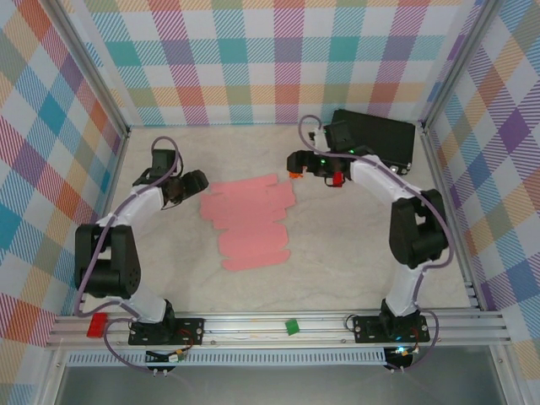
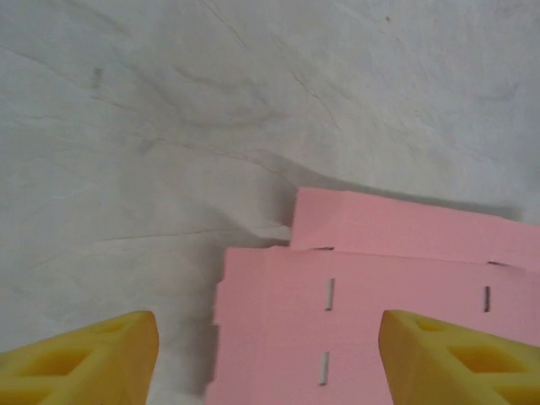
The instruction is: Fold the paper box
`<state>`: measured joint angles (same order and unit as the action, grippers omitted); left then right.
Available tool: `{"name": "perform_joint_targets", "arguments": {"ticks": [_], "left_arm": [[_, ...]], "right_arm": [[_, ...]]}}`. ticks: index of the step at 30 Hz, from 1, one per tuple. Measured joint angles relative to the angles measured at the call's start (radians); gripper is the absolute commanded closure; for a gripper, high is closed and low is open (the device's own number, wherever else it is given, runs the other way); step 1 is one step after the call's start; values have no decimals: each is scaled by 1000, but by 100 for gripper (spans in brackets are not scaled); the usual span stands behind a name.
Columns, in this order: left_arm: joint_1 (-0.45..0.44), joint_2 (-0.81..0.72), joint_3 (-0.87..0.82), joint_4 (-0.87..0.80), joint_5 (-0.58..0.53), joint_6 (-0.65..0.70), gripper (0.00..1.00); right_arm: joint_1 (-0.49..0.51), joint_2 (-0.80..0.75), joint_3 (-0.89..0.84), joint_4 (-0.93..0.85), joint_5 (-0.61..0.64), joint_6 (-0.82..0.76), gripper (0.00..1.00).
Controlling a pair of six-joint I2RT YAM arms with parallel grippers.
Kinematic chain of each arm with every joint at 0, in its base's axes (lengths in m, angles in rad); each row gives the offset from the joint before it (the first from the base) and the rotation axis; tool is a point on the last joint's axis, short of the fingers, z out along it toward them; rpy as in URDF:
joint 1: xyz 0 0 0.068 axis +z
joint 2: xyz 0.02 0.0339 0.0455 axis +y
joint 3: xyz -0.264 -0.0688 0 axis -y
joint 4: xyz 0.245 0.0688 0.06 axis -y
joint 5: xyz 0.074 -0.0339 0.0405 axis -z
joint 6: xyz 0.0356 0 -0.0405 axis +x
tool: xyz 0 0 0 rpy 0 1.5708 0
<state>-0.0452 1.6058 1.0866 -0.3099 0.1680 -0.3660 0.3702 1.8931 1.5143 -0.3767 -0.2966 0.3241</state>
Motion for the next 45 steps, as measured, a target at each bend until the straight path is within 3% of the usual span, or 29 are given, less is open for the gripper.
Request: {"name": "perform_joint_targets", "arguments": {"ticks": [3,17,23,45], "left_arm": [[0,69,69,-29,49,-5,47],[-13,265,242,-109,125,-5,55],[-13,335,309,-128,128,-5,52],[-13,452,403,-185,171,-9,53]], "right_arm": [[31,105,130,-53,-25,2,32],[61,449,540,-270,-46,20,54],[70,527,652,-333,-30,25,54],[75,611,707,-381,-46,56,61]]}}
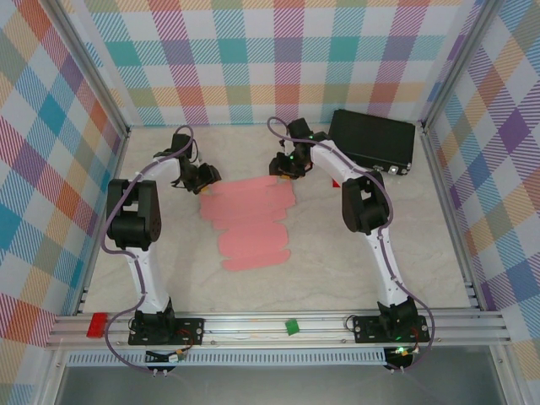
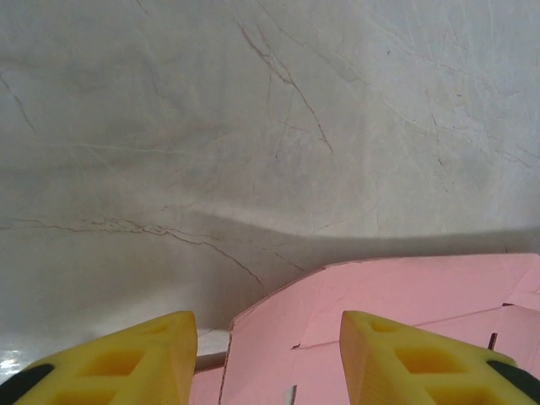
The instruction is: Fold the paper box
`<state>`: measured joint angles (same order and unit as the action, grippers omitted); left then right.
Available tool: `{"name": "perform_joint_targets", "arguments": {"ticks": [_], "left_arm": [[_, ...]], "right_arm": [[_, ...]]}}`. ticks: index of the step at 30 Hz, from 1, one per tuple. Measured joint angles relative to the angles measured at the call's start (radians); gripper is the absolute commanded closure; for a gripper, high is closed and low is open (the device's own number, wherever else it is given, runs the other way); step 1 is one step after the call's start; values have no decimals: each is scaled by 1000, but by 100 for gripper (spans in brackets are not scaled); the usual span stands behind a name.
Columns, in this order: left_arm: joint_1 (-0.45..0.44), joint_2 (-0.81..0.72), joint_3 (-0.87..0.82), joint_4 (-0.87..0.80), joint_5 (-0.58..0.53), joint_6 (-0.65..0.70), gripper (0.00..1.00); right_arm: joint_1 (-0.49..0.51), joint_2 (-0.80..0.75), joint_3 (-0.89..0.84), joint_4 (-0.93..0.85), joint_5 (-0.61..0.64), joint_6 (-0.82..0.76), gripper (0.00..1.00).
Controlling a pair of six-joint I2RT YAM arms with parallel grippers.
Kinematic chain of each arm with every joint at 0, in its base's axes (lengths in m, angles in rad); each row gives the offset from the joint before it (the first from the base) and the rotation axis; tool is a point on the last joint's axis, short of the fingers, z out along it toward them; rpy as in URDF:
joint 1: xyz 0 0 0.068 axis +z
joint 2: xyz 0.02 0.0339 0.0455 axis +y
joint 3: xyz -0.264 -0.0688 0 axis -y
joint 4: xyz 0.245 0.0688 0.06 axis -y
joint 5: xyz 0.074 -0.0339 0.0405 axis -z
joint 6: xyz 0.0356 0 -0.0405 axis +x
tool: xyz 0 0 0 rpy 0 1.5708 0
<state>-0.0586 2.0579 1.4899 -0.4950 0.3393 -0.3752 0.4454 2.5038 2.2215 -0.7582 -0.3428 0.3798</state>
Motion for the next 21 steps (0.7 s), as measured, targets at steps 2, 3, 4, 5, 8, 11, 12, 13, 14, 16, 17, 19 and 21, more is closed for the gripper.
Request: {"name": "perform_joint_targets", "arguments": {"ticks": [2,3,4,5,8,11,12,13,14,16,17,19,21], "left_arm": [[0,0,2,0,12,0,54],[0,0,2,-1,18,0,56],[0,0,2,-1,22,-2,57],[0,1,2,-1,28,-3,57],[0,7,13,-3,43,-3,57],[0,11,18,-2,51,-3,57],[0,12,18,-2,54,-3,57],[0,13,18,-3,56,-3,57],[0,13,18,-3,59,-3,57],[0,13,18,-3,64,-3,59],[0,13,19,-4,65,-3,60],[0,13,21,-4,70,-3,60],[0,13,26,-7,76,-3,60]], "right_arm": [[0,2,2,0,-11,3,62],[0,3,2,0,-15,5,62],[0,4,2,0,-18,6,62],[0,5,2,1,-22,7,62],[0,5,2,0,-32,10,63],[1,6,2,0,-38,13,63],[1,6,2,0,-41,13,64],[2,6,2,0,-43,14,65],[2,7,2,0,-45,14,66],[2,7,2,0,-45,17,67],[2,7,3,0,-47,21,67],[2,7,5,-2,-53,23,68],[3,7,6,-3,-57,24,68]]}}
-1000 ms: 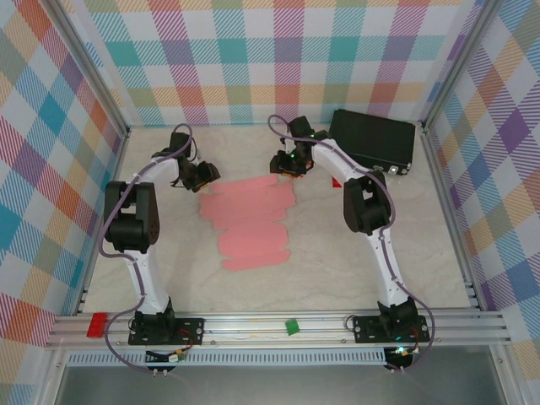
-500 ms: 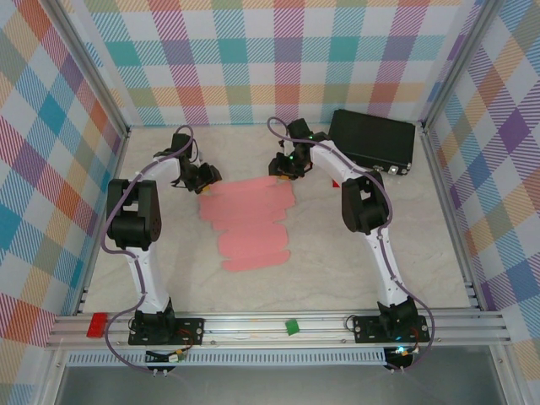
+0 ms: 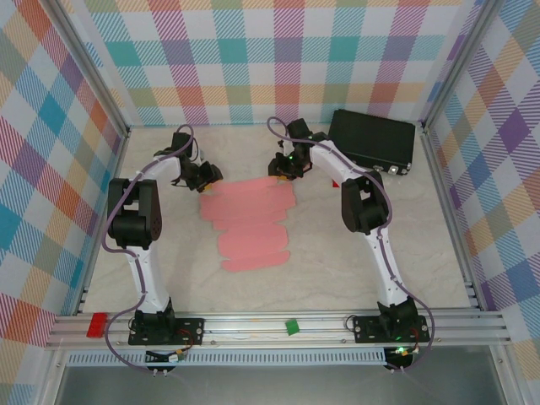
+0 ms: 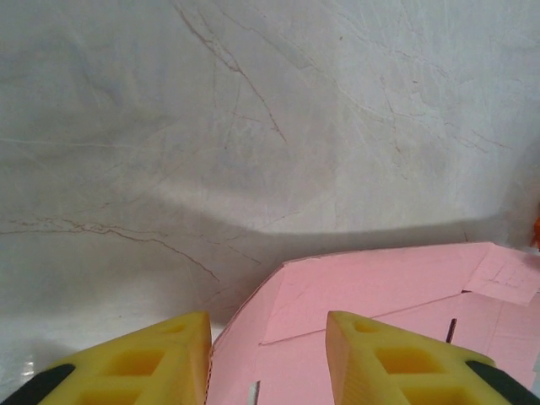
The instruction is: Fold the paper box
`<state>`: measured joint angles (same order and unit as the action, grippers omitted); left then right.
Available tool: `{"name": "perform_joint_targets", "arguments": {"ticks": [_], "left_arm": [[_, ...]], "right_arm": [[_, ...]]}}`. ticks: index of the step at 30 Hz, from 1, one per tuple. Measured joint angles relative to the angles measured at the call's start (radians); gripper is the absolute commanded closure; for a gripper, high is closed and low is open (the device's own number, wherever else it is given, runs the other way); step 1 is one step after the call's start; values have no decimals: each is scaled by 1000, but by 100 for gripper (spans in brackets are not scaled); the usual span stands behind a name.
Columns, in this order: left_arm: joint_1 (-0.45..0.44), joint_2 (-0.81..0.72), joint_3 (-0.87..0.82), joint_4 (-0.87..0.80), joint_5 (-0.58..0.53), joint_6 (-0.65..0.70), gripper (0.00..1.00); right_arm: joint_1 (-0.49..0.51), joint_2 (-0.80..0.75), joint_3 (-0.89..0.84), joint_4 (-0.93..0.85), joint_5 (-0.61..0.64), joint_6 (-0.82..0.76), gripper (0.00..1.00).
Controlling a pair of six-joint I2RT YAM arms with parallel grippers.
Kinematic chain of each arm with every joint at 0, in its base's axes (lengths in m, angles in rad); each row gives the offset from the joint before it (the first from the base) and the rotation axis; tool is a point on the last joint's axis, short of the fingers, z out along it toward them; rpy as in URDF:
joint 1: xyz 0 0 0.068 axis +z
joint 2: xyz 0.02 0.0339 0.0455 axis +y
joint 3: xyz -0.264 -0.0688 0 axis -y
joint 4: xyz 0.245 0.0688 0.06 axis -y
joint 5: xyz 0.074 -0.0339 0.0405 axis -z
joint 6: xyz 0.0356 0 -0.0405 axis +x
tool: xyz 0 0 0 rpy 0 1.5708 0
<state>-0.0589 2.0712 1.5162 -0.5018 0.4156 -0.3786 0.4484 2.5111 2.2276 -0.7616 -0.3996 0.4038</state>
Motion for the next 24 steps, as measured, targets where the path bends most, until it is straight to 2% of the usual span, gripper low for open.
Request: {"name": "perform_joint_targets", "arguments": {"ticks": [8,24], "left_arm": [[-6,0,40,-4,42,-4,60],[-31,60,52,0,82,-18,63]], "right_arm": [[4,0,0,-4,-15,0,68],[8,6,26,9,-129,12,67]]}}
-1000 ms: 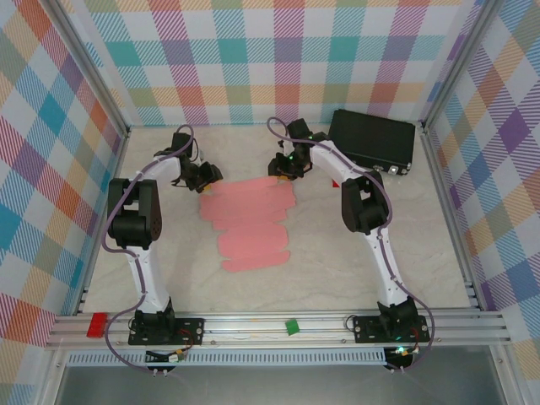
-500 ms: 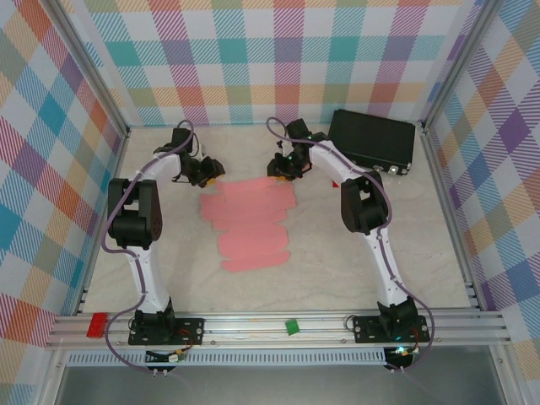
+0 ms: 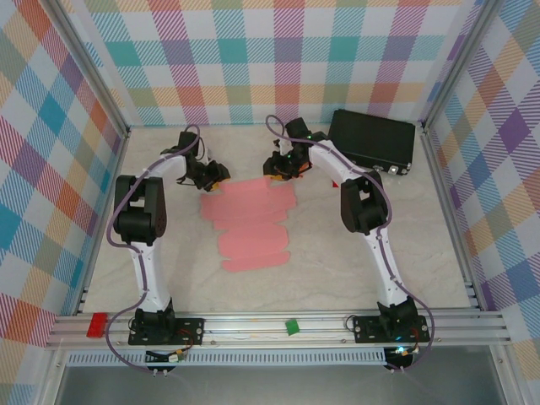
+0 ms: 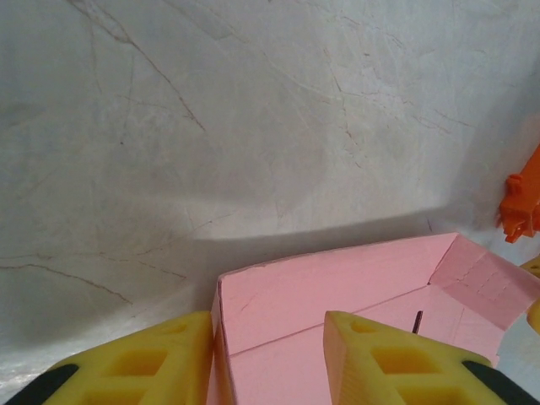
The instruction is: Fold the paper box
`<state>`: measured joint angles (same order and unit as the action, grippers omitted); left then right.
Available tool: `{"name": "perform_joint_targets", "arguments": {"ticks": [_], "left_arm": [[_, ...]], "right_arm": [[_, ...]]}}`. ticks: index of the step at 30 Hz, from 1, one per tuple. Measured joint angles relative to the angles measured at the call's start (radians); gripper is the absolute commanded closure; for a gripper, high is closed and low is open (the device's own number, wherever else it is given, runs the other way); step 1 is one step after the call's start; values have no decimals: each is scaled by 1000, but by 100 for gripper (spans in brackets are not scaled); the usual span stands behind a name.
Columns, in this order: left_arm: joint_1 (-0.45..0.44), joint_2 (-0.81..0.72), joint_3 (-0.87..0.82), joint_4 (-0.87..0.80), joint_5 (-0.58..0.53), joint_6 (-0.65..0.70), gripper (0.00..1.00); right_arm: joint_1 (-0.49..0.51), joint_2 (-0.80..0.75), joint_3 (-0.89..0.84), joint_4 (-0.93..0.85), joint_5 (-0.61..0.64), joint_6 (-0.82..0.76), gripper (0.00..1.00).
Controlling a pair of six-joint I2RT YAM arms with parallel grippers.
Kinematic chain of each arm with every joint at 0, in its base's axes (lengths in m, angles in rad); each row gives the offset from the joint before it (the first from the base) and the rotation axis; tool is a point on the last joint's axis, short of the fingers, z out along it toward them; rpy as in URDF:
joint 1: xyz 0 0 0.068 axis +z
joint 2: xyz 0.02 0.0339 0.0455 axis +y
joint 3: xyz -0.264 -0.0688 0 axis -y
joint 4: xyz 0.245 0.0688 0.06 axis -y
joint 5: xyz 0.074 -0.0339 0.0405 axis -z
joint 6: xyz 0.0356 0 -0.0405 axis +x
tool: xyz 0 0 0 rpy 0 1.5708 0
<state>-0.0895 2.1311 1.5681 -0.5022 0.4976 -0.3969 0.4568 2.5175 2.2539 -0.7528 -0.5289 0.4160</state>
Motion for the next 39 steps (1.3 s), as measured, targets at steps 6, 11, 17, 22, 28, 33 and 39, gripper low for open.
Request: {"name": "perform_joint_targets", "arguments": {"ticks": [6,11,17,22,28,33,39], "left_arm": [[-1,5,0,3,11,-2,62],[-3,9,19,-5,18,-3,59],[-14,9,57,-38,7,10,57],[-29,9,89,-76,-14,32,55],[-42,20,117,-101,-20,51,57],[-51,56,135,-102,-19,53,58],[-53,64,140,-117,-20,54,58]], "right_arm": [[12,25,37,12,-30,19,67],[17,53,45,18,-41,34,67],[18,63,45,18,-41,48,67],[18,63,45,18,-41,49,66],[18,63,45,19,-40,56,66],[18,64,45,20,-40,64,66],[18,68,45,23,-34,67,65]]}}
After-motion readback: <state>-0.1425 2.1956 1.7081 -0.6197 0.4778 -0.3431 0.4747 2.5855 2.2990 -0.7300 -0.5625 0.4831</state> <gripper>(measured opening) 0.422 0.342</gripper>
